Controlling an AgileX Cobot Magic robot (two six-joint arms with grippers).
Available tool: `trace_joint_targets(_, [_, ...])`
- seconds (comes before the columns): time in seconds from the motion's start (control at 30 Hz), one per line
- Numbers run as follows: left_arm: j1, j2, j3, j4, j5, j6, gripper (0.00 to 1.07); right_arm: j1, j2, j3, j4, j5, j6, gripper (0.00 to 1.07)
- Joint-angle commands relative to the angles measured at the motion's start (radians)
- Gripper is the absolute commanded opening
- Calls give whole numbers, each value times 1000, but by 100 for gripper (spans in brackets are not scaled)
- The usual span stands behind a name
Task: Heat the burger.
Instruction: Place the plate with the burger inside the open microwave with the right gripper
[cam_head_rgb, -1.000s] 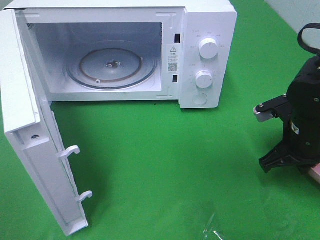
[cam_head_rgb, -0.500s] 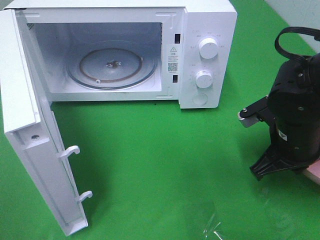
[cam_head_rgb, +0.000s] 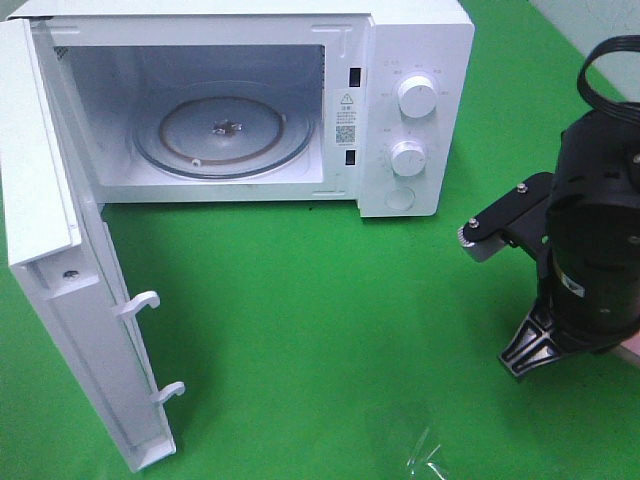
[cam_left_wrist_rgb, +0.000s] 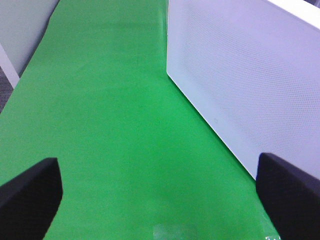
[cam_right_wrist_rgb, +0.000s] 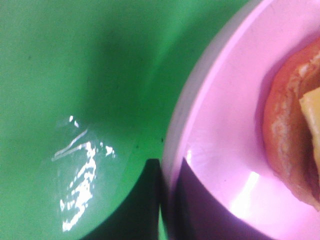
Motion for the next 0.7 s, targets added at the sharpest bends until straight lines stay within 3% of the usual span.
trace_joint_targets(0.03, [-7,-22,3,-1,-14,-5,98,23,-37,30,-38,50,6,0])
trace_joint_targets(0.3, [-7,-22,3,-1,-14,-5,98,144,-150,116,-17,102,6,0])
trace_joint_targets(0.7, [-7,-22,3,-1,-14,-5,98,255,-221,153,-13,133,6,0])
